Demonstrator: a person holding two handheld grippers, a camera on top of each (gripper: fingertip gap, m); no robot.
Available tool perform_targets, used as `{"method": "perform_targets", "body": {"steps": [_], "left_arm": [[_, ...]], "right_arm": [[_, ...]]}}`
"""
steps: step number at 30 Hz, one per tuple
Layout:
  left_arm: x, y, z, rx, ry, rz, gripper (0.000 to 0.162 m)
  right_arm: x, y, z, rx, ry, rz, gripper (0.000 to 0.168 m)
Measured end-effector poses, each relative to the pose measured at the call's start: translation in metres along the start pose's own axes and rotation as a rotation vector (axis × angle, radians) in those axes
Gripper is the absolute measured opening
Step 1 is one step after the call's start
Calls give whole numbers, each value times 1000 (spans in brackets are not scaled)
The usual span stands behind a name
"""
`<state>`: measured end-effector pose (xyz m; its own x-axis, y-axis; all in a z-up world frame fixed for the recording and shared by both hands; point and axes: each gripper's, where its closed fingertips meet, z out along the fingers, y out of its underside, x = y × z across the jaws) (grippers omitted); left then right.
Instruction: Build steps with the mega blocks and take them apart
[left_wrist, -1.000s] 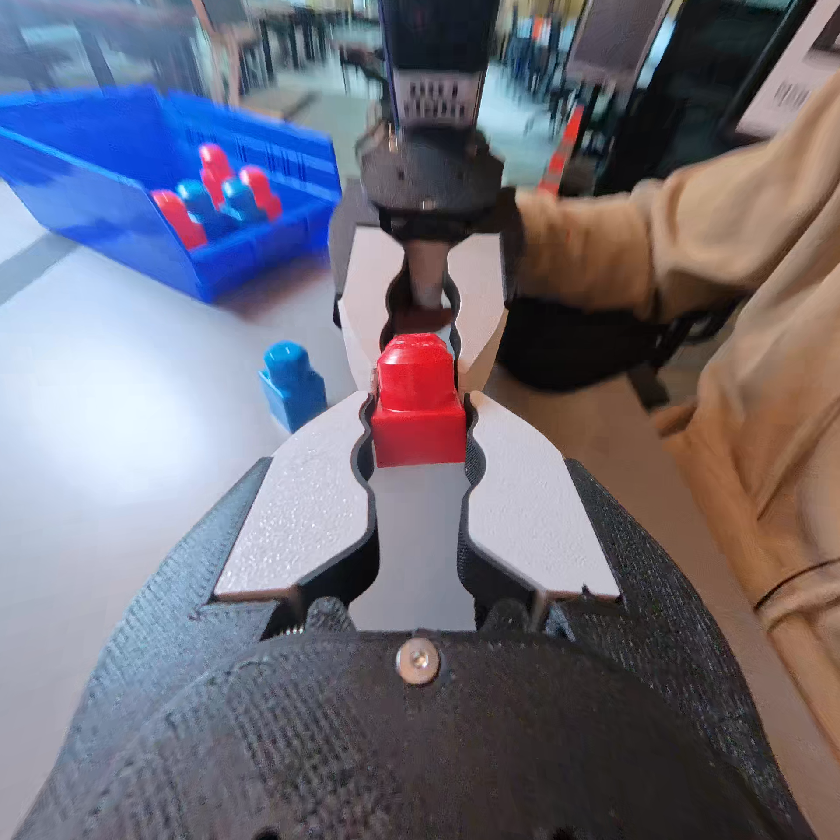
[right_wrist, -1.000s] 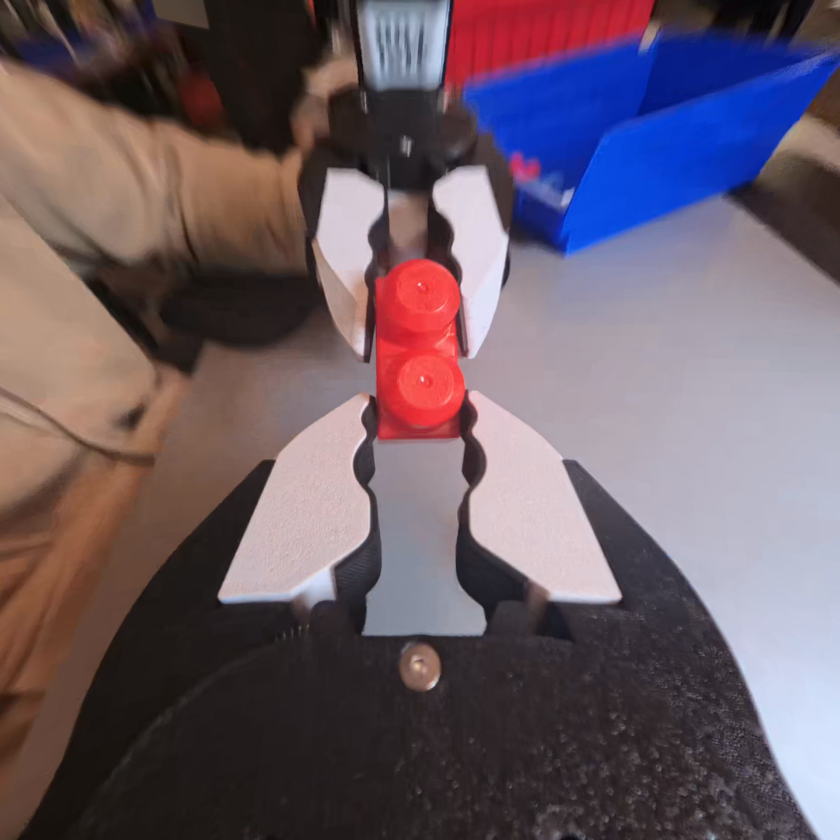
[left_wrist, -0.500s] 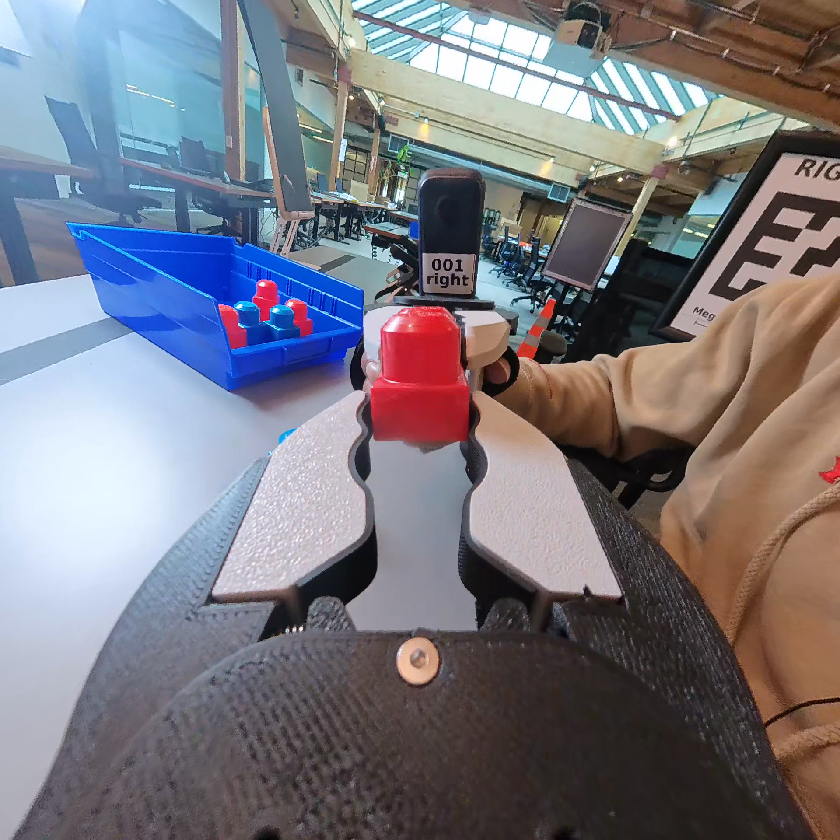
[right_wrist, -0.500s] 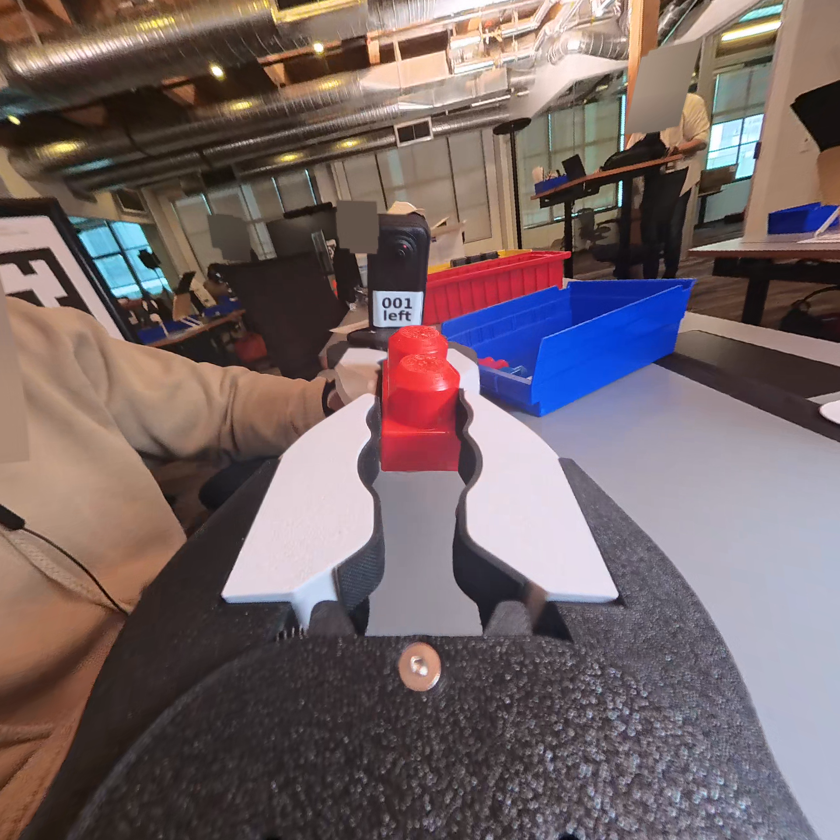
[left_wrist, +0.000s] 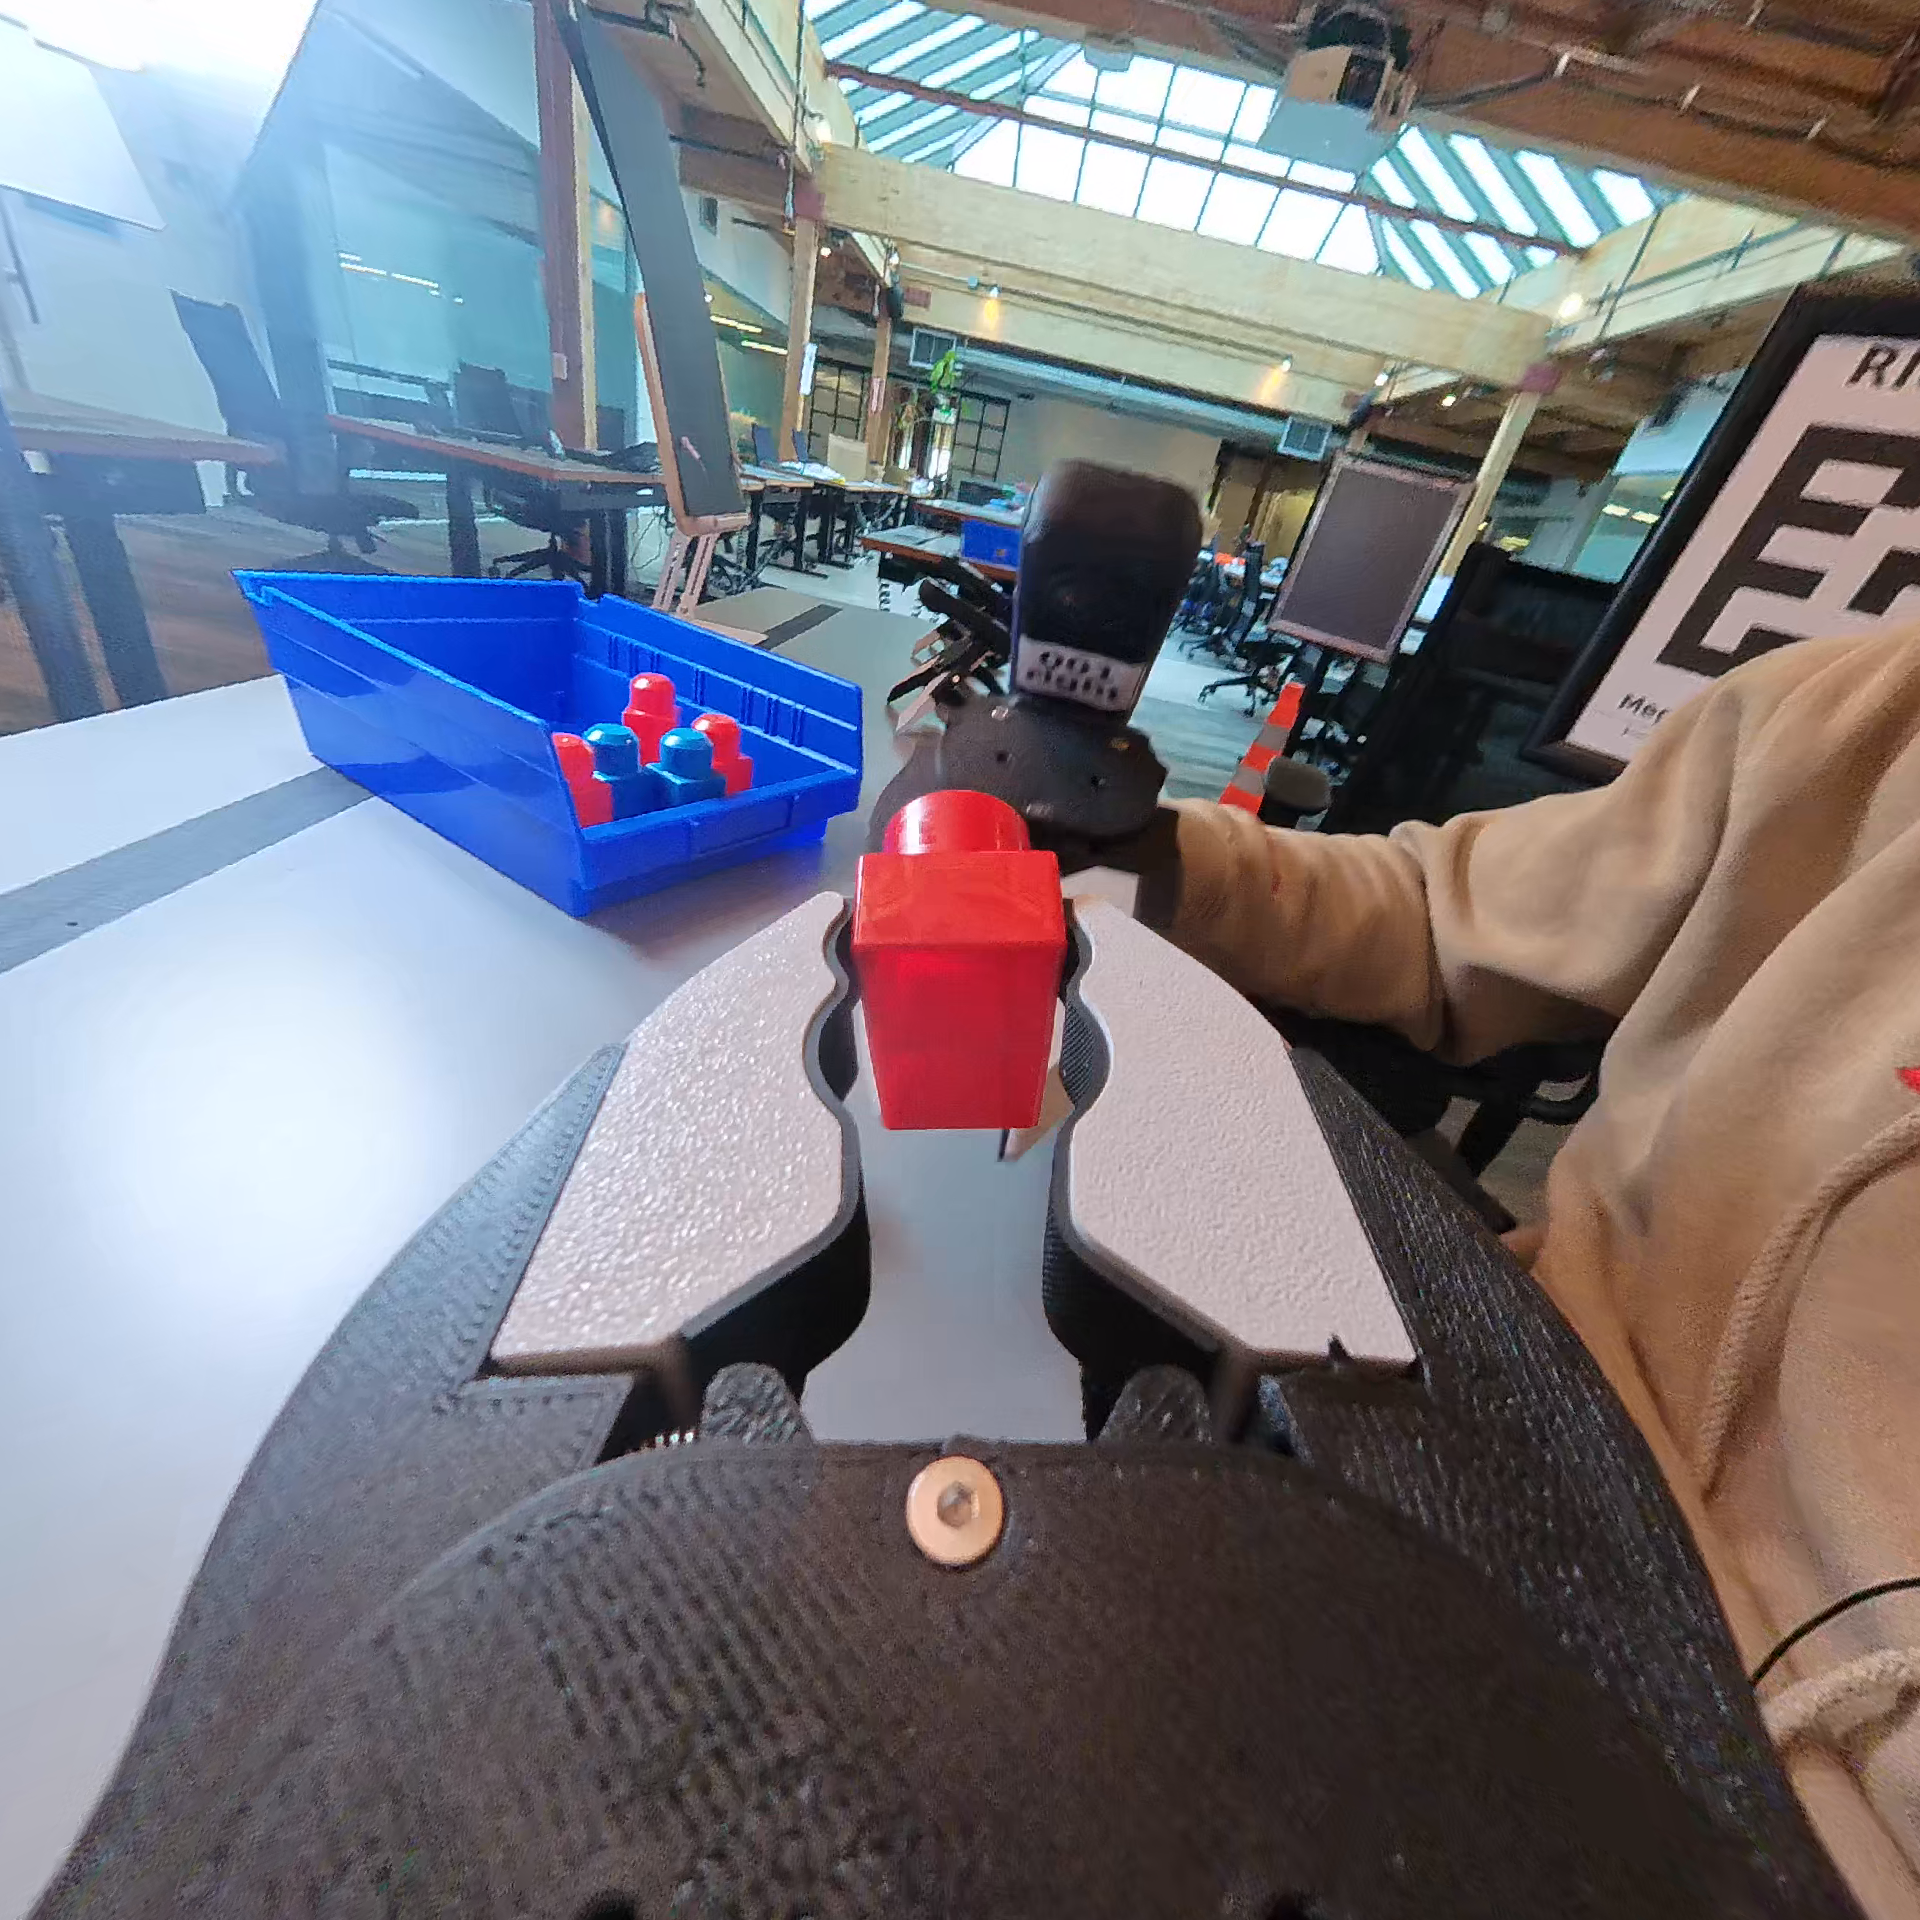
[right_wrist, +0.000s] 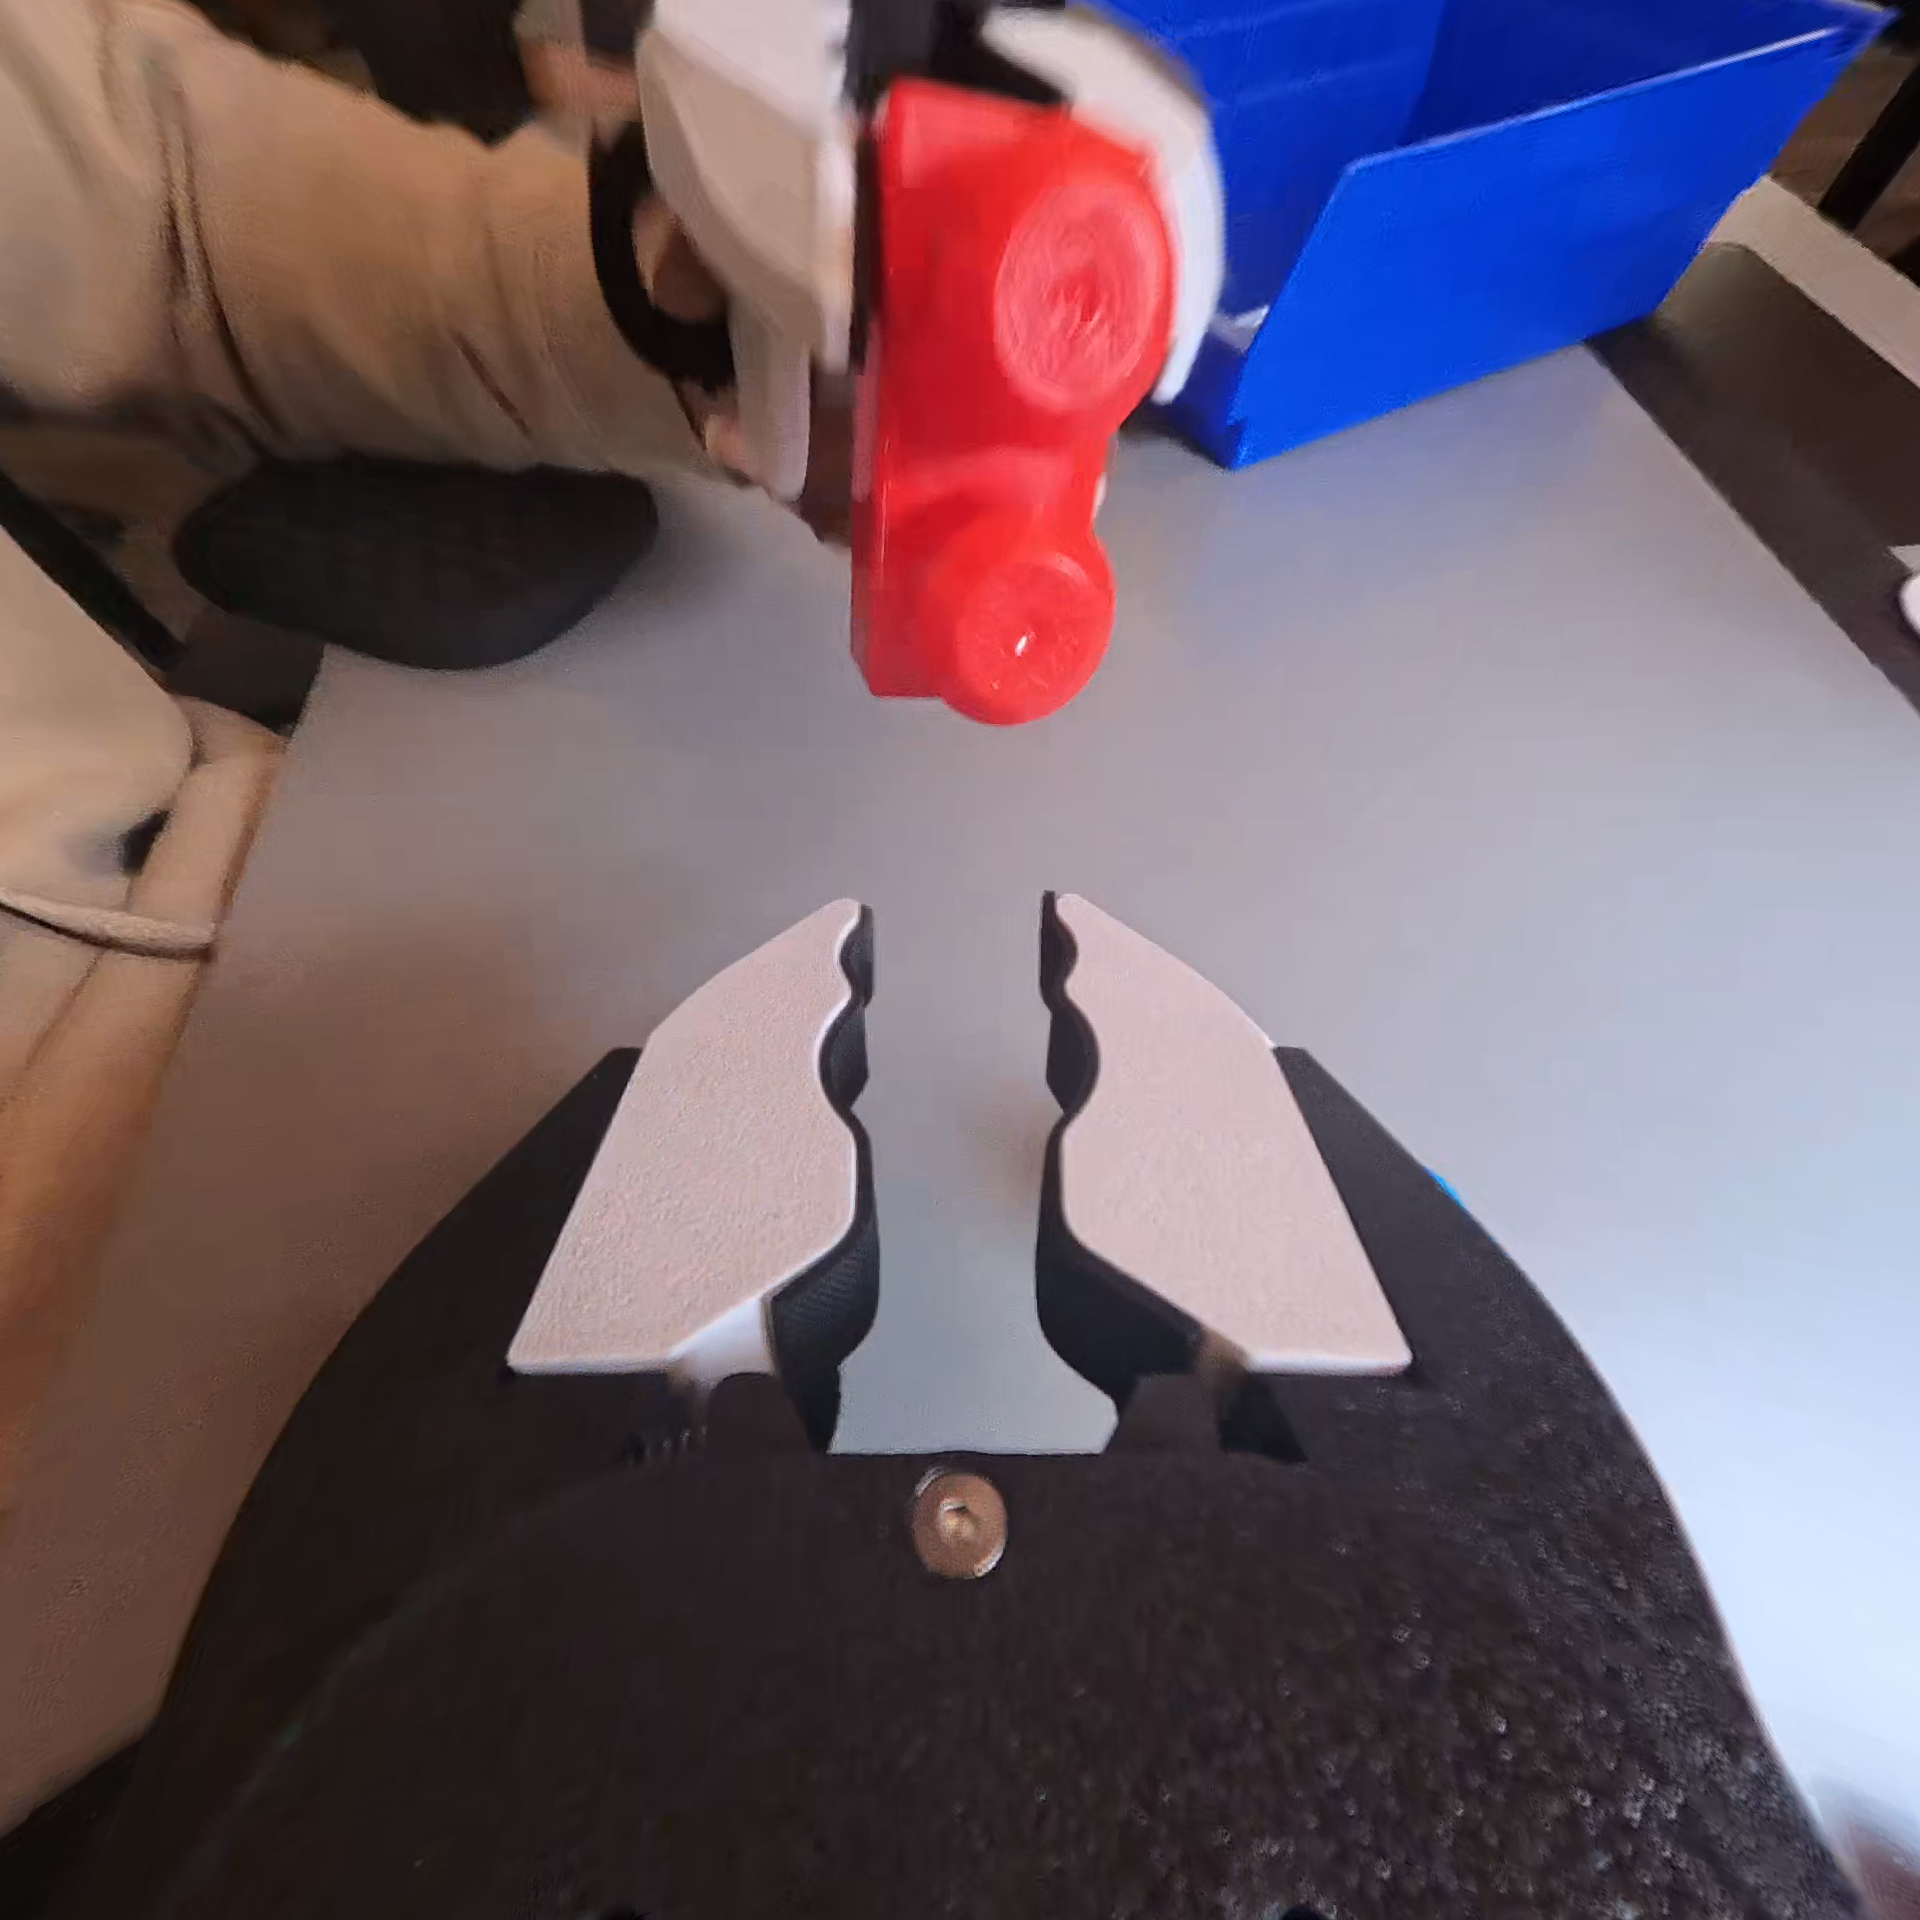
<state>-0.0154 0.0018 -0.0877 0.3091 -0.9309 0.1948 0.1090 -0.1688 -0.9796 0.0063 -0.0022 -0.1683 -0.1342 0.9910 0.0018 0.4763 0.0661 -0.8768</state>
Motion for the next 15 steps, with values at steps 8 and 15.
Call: {"method": "perform_targets", "body": {"steps": [8, 15], "left_arm": [[-13, 7, -2, -44, -48, 26, 36], [-8, 13, 2, -67, -45, 55, 36]], "right_arm": [[81, 39, -39, -189, 405, 198, 72], [86, 62, -16, -271, 383, 240, 36]]}}
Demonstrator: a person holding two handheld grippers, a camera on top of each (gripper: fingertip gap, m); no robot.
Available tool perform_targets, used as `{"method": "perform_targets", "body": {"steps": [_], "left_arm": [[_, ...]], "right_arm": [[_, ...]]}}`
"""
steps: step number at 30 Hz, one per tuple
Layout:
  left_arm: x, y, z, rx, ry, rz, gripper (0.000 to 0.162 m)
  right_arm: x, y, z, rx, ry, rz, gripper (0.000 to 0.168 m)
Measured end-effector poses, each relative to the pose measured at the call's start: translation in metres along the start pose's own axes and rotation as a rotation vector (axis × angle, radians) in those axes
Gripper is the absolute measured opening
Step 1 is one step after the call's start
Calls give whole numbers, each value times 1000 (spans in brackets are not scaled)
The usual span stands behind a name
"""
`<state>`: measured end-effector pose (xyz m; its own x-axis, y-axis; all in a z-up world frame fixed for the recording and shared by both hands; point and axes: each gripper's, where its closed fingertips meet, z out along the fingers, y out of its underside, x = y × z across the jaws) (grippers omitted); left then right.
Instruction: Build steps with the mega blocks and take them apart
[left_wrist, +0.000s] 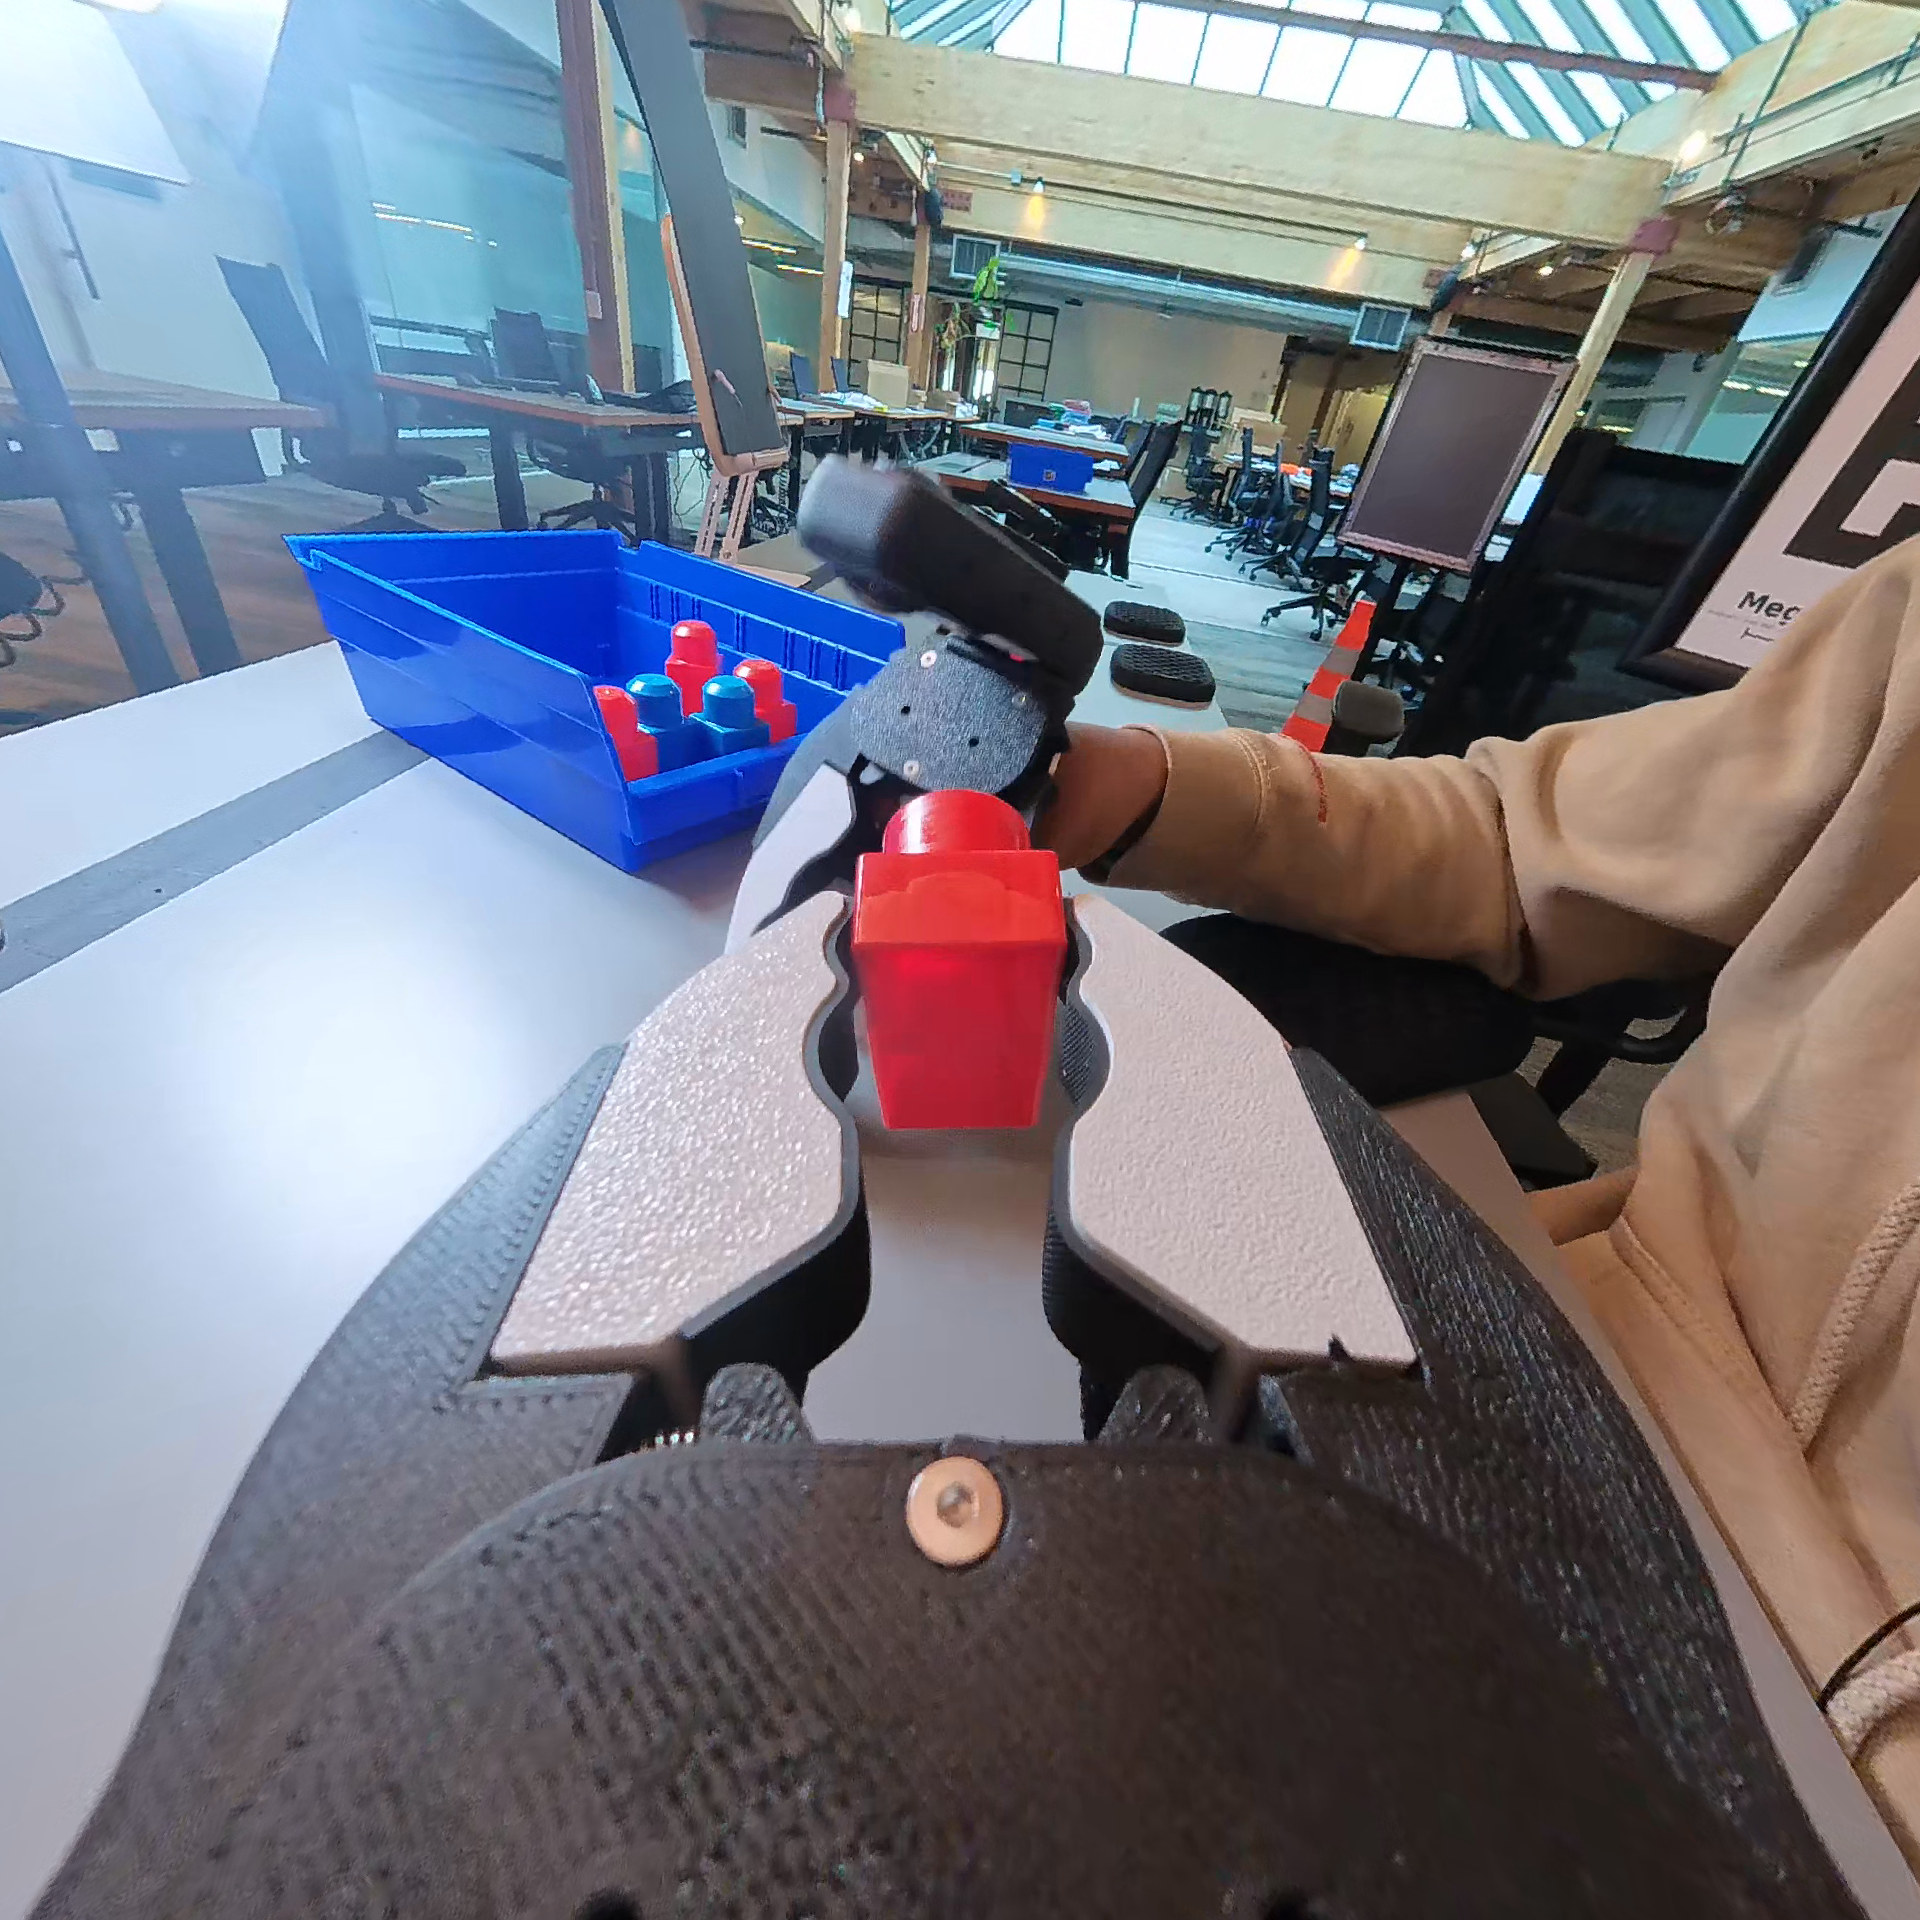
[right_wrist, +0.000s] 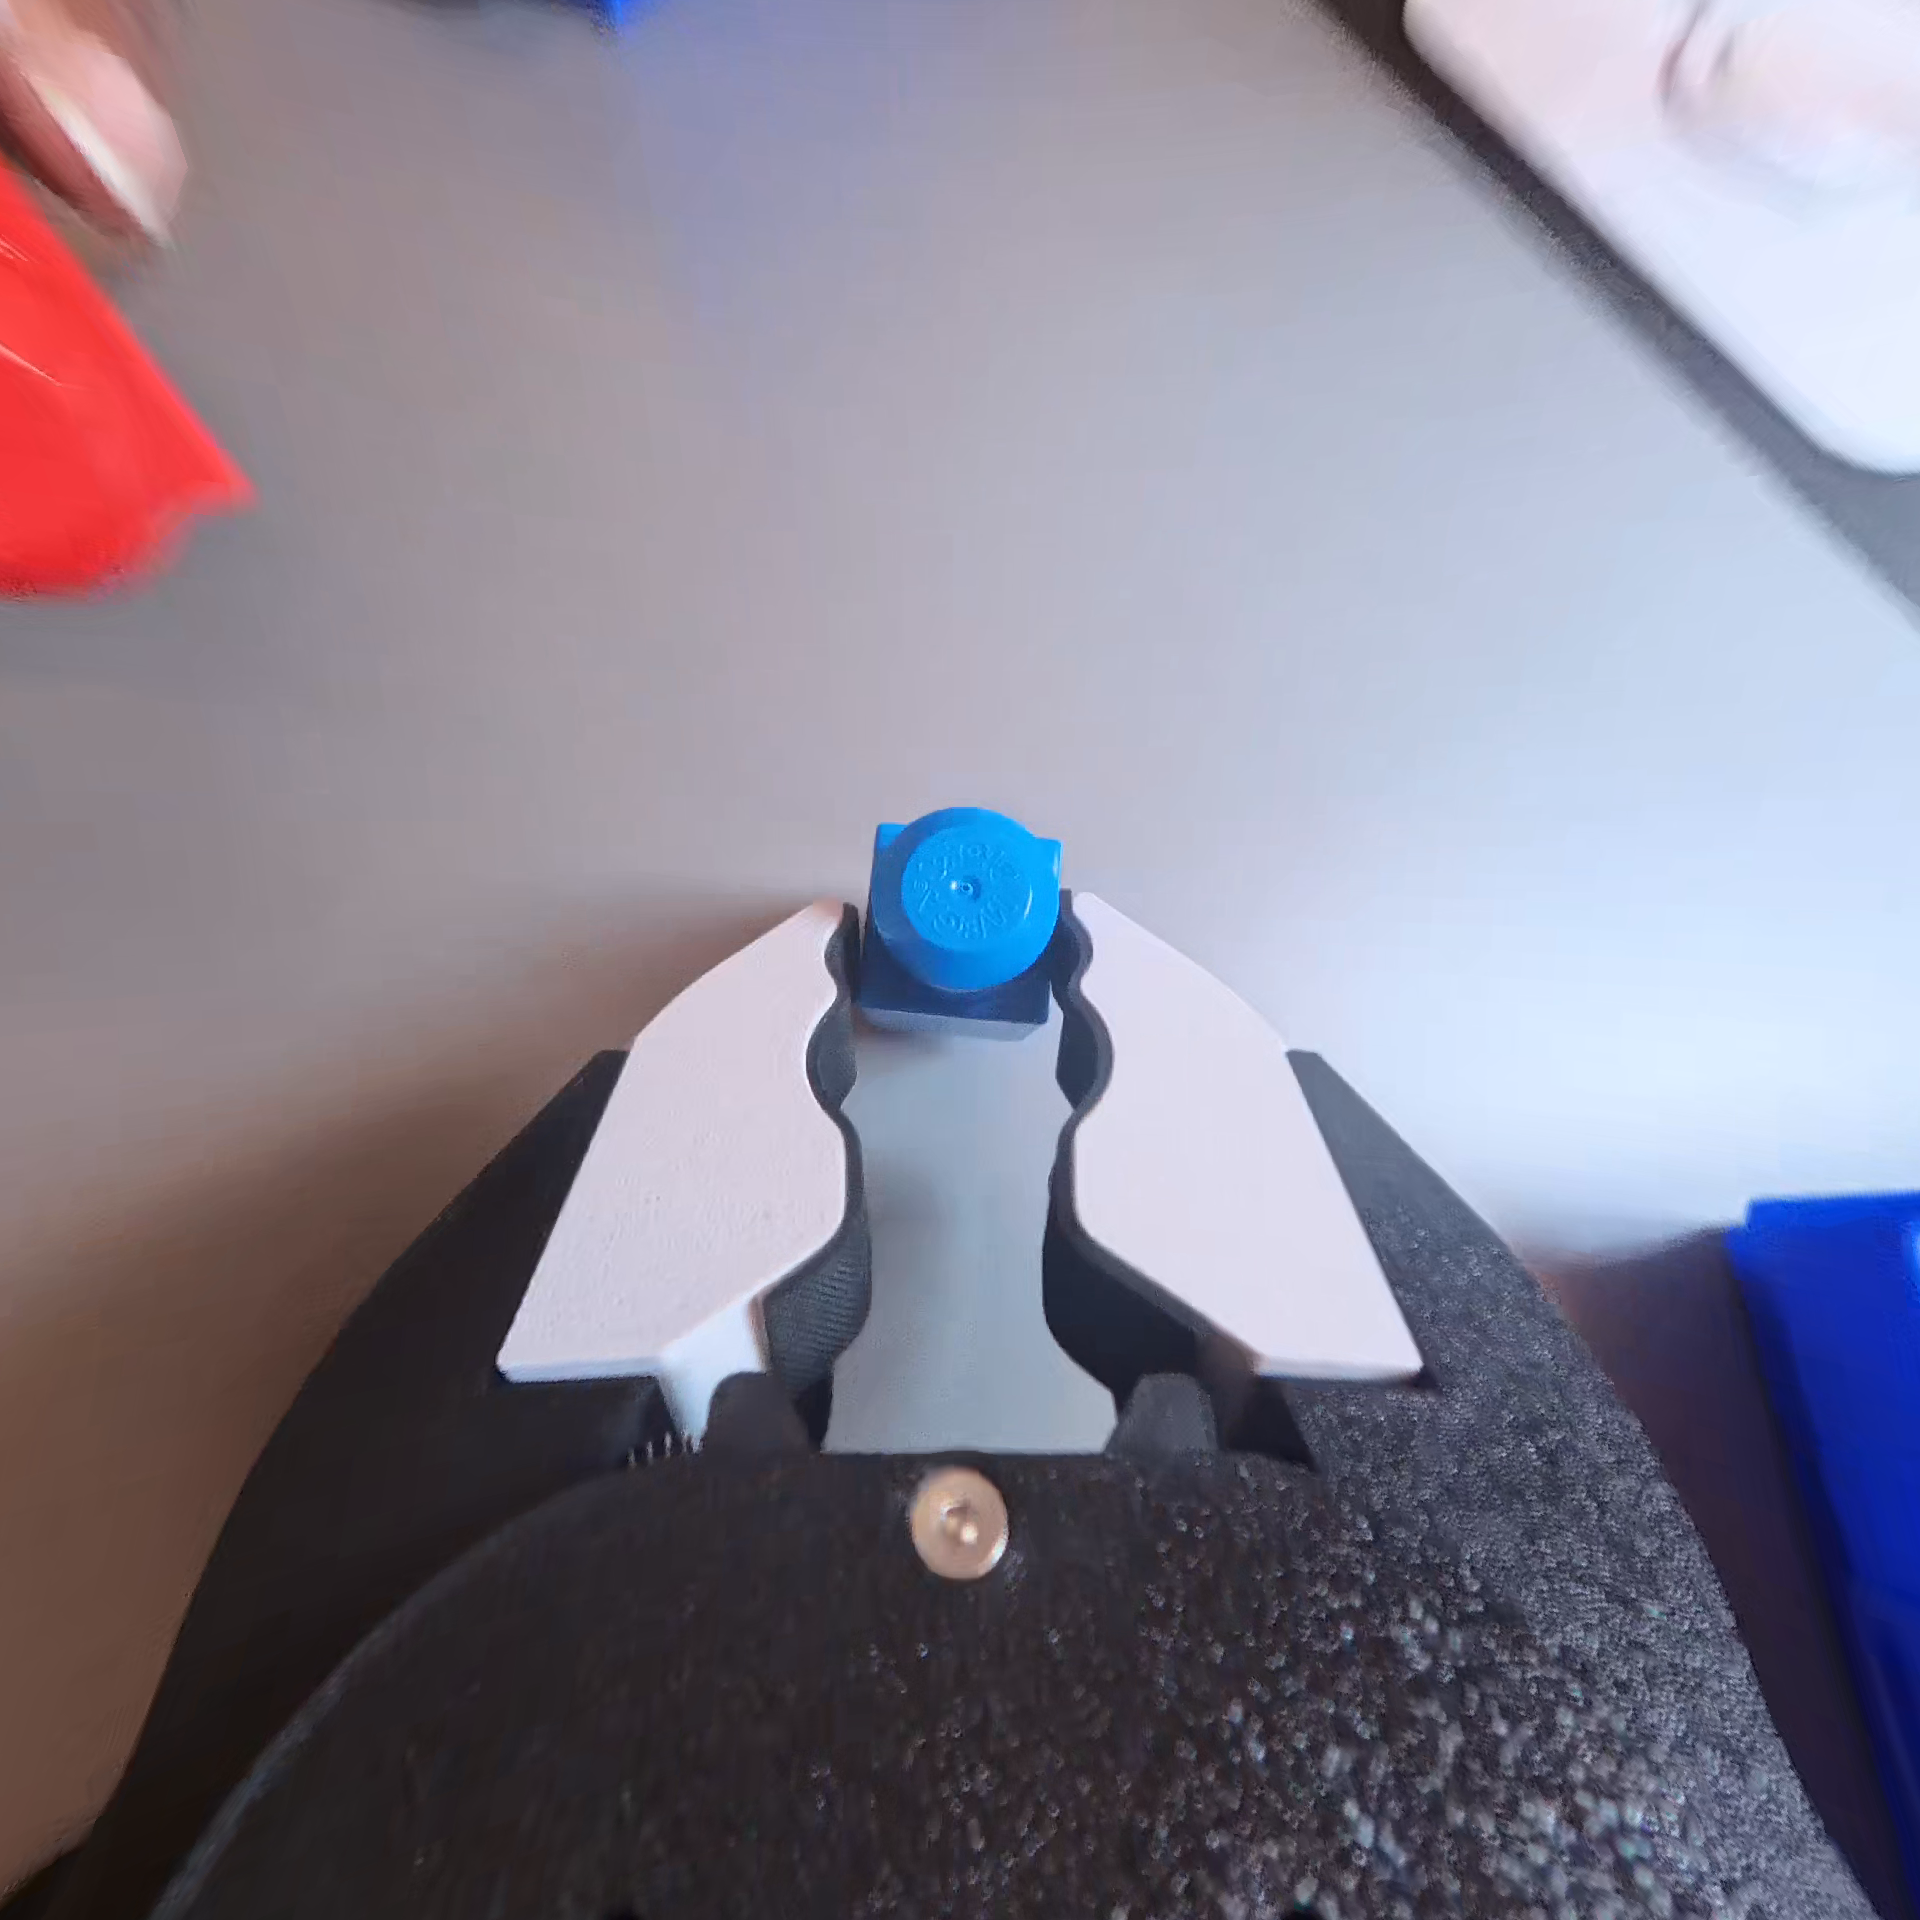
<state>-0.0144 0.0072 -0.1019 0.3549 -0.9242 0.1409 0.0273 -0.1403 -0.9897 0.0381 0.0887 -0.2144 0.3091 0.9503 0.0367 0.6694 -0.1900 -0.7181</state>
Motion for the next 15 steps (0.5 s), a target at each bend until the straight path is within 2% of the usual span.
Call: {"method": "perform_targets", "body": {"steps": [2, 4, 6, 7, 8, 10, 12, 15], "left_arm": [[1, 0, 0, 2, 7, -3, 36], [4, -1, 1, 11, 22, -9, 36], [8, -2, 3, 19, 47, -20, 36], [11, -3, 4, 25, 61, -27, 36], [15, -4, 5, 32, 75, -32, 36], [20, -8, 6, 53, 94, -46, 36], [22, -12, 5, 68, 103, -59, 36], [22, -10, 2, 58, 108, -76, 36]], "right_arm": [[-11, -38, -24, 255, -95, 17, 36], [-24, -84, -71, 629, -235, 61, 36], [-40, -108, -118, 913, -426, 125, 36], [-46, -113, -131, 994, -501, 153, 36], [-54, -114, -133, 1015, -552, 161, 36], [-75, -110, -118, 946, -601, 108, 36], [-91, -107, -99, 879, -607, 64, 36], [-96, -106, -90, 843, -604, 58, 36]]}}
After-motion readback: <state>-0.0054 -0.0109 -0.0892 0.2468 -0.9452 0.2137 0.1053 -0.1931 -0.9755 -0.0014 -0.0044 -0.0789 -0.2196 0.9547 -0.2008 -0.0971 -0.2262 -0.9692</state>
